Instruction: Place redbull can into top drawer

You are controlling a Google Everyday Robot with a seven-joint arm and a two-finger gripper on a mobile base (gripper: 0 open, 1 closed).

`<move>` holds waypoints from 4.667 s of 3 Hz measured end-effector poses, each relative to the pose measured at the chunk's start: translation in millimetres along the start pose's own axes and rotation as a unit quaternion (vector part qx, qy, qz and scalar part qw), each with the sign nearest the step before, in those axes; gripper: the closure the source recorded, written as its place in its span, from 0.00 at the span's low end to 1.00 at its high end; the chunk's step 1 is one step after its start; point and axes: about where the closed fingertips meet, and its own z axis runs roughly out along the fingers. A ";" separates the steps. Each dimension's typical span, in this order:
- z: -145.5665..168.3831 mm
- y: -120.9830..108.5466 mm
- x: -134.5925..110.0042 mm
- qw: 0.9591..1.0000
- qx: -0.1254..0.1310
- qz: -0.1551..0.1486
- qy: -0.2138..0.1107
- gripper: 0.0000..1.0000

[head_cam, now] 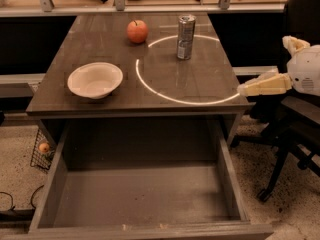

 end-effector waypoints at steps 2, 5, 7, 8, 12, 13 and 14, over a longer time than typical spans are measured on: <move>84.1 -3.1 -14.3 0.996 -0.052 0.023 -0.067 0.00; 195.3 -20.0 -54.9 0.983 -0.095 0.062 -0.147 0.00; 236.6 -27.9 -65.8 0.982 -0.054 0.101 -0.152 0.00; 251.5 -29.3 -66.6 0.980 -0.051 0.116 -0.156 0.00; 270.3 -23.4 -80.3 0.973 -0.056 0.123 -0.188 0.69; 273.4 -19.6 -82.8 0.973 -0.060 0.123 -0.189 1.00; 273.5 -14.7 -90.2 0.972 -0.068 0.125 -0.187 1.00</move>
Offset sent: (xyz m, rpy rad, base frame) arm 0.1272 0.0837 -0.0357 0.2400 -0.0346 0.2104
